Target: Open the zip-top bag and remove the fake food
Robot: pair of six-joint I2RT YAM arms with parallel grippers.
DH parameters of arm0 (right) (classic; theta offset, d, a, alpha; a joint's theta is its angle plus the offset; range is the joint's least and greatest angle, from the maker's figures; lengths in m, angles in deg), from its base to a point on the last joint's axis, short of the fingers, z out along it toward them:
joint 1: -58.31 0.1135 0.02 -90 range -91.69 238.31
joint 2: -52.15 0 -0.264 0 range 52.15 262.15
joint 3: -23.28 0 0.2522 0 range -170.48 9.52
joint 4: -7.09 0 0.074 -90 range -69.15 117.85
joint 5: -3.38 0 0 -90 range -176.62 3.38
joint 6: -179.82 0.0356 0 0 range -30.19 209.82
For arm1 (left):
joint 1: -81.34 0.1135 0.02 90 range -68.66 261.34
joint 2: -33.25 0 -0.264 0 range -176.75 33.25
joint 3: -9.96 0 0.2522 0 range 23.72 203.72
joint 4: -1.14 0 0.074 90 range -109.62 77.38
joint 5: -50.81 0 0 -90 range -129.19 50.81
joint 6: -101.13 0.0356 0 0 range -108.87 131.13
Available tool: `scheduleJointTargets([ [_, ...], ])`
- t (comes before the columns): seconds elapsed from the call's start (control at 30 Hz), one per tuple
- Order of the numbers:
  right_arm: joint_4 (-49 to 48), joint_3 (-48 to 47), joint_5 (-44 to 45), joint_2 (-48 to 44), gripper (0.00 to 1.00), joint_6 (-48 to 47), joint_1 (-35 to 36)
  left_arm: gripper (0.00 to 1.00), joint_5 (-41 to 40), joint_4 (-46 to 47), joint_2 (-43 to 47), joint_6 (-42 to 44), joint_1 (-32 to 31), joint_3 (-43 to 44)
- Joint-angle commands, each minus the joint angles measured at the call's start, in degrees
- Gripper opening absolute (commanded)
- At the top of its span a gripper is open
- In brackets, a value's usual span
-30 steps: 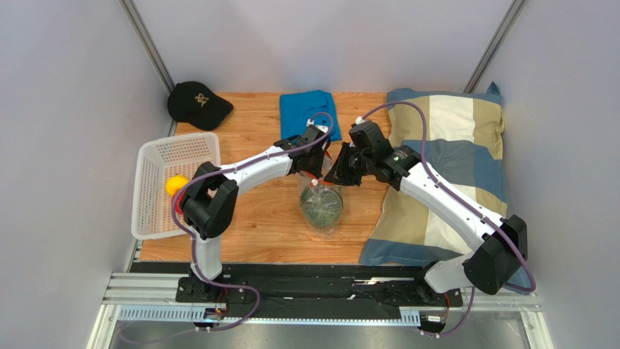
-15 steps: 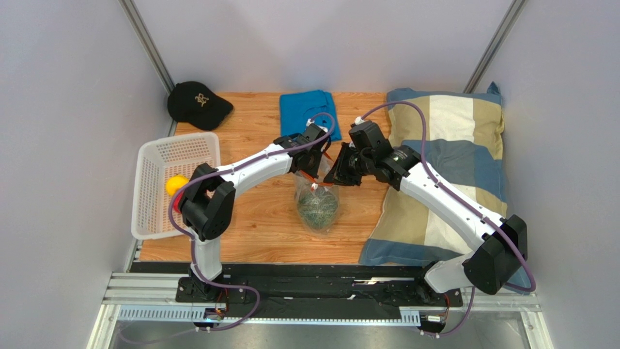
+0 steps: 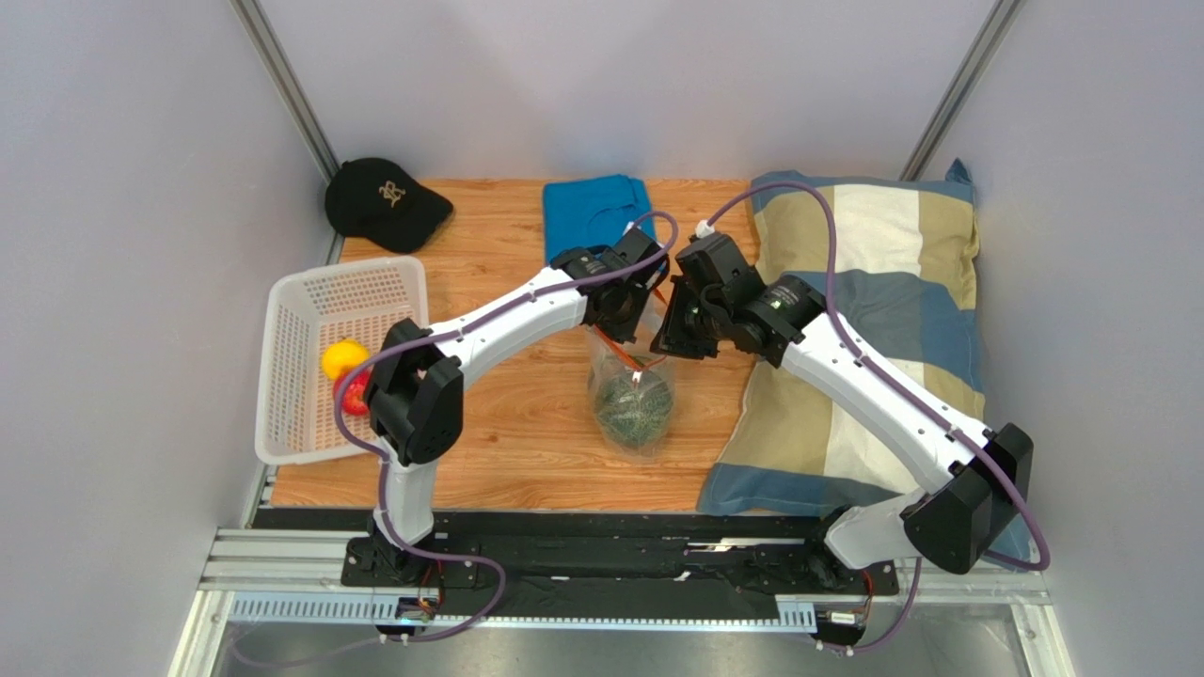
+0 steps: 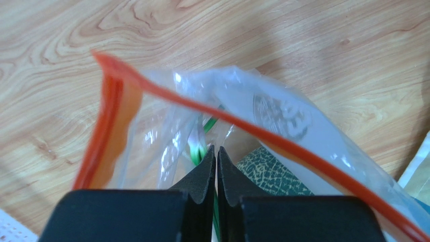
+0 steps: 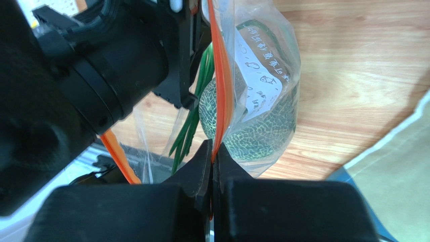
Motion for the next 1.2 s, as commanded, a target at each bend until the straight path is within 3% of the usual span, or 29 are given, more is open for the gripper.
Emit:
scheduleJointTargets([
  [0.0,1.6,-2.8,5.8,-3.0,0.00,-1.7,0.3,0.04,-7.5,-6.2,-3.6,3.3,-2.0,4.0],
  [0.2,1.7,-2.9,5.9,-3.2,0.00,-1.3,0.3,0.07,-12.8,-6.6,-5.2,4.2,-1.8,1.7],
  [0.37,0.8,-2.2,4.1,-3.7,0.00,-0.7,0.3,0.30,-10.2,-0.7,-4.0,2.9,-0.9,-1.5],
  [0.43,0.8,-2.2,3.9,-3.7,0.00,-0.7,0.4,0.32,-10.2,-0.8,-5.1,2.5,-0.6,-0.8],
  [0.67,0.4,-1.4,3.4,-4.2,0.00,-1.1,0.4,0.44,1.9,9.6,3.0,2.1,-0.5,-6.0],
  [0.87,-0.1,-1.9,2.9,-4.2,0.00,-1.5,0.4,0.41,5.1,11.2,2.7,0.0,0.0,-5.7],
  [1.17,-0.3,-1.6,1.8,-4.0,0.00,-1.0,0.3,0.41,-3.2,11.1,-2.9,-0.3,0.1,-1.4],
])
